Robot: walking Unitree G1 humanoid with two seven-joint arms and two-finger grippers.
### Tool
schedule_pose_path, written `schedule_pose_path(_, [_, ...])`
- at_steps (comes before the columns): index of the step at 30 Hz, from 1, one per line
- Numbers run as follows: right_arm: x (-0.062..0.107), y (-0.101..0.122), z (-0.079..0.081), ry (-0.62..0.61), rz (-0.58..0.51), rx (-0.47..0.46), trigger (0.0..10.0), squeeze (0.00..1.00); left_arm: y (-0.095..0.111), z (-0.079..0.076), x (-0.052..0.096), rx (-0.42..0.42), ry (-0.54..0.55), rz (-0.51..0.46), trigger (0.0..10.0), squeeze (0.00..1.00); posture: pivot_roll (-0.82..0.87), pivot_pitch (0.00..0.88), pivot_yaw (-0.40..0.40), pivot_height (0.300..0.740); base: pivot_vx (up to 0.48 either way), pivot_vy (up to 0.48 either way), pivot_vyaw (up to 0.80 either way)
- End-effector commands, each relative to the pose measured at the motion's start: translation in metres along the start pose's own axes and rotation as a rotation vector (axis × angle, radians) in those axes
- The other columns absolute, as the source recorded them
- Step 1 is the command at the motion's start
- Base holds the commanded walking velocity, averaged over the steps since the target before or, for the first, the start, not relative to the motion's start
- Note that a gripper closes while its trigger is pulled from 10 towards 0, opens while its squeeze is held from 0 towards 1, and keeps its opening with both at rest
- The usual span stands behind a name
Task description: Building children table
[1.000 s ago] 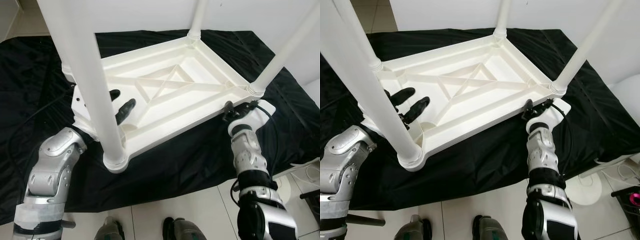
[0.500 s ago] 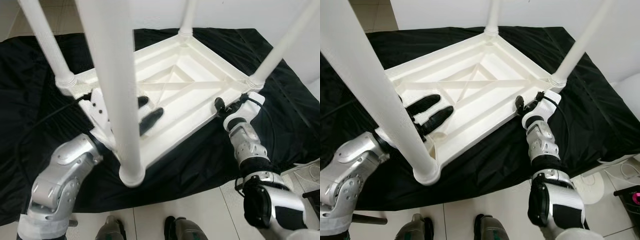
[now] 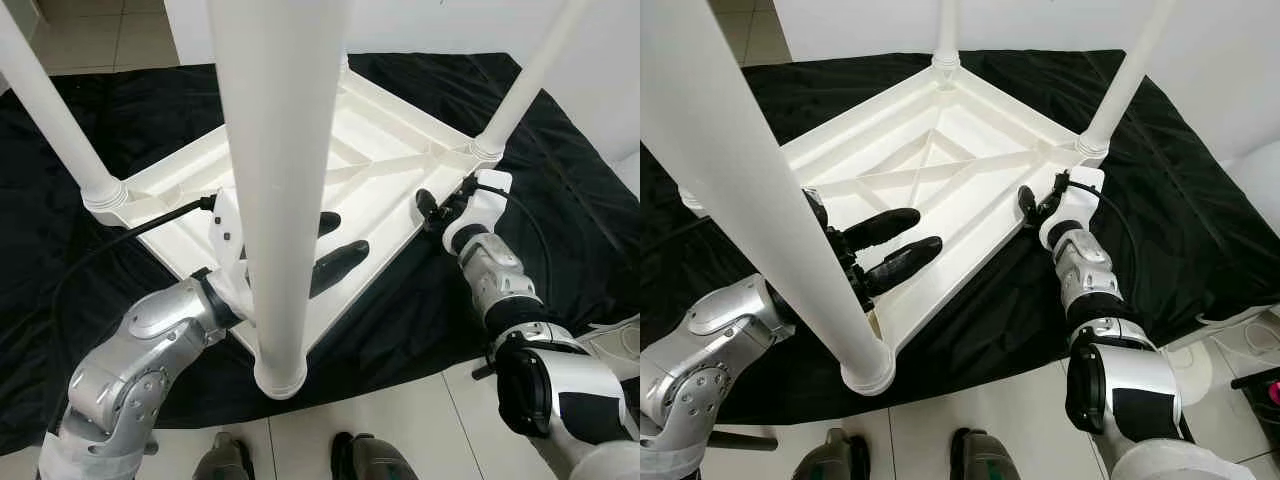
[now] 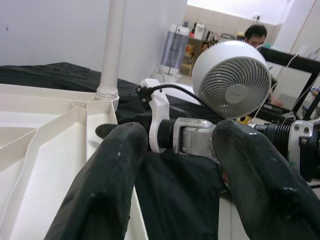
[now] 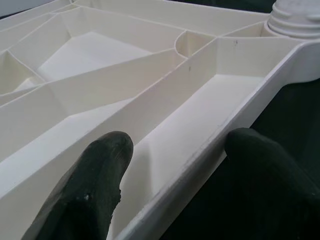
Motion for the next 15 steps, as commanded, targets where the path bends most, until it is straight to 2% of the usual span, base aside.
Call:
schedule_pose_path(1, [0.003,-0.003,-0.01,-0.056,-0.005,0.024,10.0,0.0,-0.004,-0.007,0.0,-0.01,-0.065,0.02,10.0,0.0,0.03,0.132,-0.003,0.74,0.0,0.0,0.0])
schedule_pose_path(4, [0.012,-0.005,-0.021,-0.091,-0.053,0.024,10.0,0.0,-0.013,0.009,0.005,-0.045,0.014,0.076,10.0,0.0,0.03,0.131,-0.006,0.74,0.0,0.0,0.0])
schedule_pose_path(5, [0.012,-0.005,-0.021,-0.091,-0.053,0.024,10.0,0.0,-0.013,0.009,0.005,-0.045,0.014,0.076,10.0,0.0,0.03,0.131,-0.006,0.74,0.0,0.0,0.0])
schedule_pose_path(7, [0.018,-0.008,-0.025,-0.087,-0.074,0.028,10.0,0.0,-0.022,0.022,0.01,-0.075,0.054,0.119,10.0,0.0,0.03,0.131,-0.006,0.74,0.0,0.0,0.0])
schedule_pose_path(10, [0.022,-0.008,-0.026,-0.086,-0.092,0.034,10.0,0.0,-0.027,0.03,0.013,-0.092,0.079,0.143,10.0,0.0,0.02,0.129,-0.001,0.74,0.0,0.0,0.0])
schedule_pose_path(12, [0.035,-0.001,-0.027,-0.058,-0.185,0.034,10.0,0.0,-0.038,0.059,0.02,-0.134,0.167,0.21,10.0,0.0,0.01,0.125,0.003,0.74,0.0,0.0,0.0])
schedule_pose_path(15, [0.043,0.0,-0.027,-0.038,-0.219,0.031,10.0,0.0,-0.036,0.069,0.024,-0.146,0.191,0.212,10.0,0.0,0.0,0.123,0.006,0.74,0.0,0.0,0.0])
Point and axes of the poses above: a point about 5 cm out from each wrist's last joint towards the gripper, its own x axis pointing back from the gripper into the wrist, its own y axis along the axis of the wrist's last joint, z = x × y, the point moved 4 cm from there along -x, pointing out of the wrist towards the gripper, and after that the axes turned 8 degrees about -x, right-handed, at the moved point
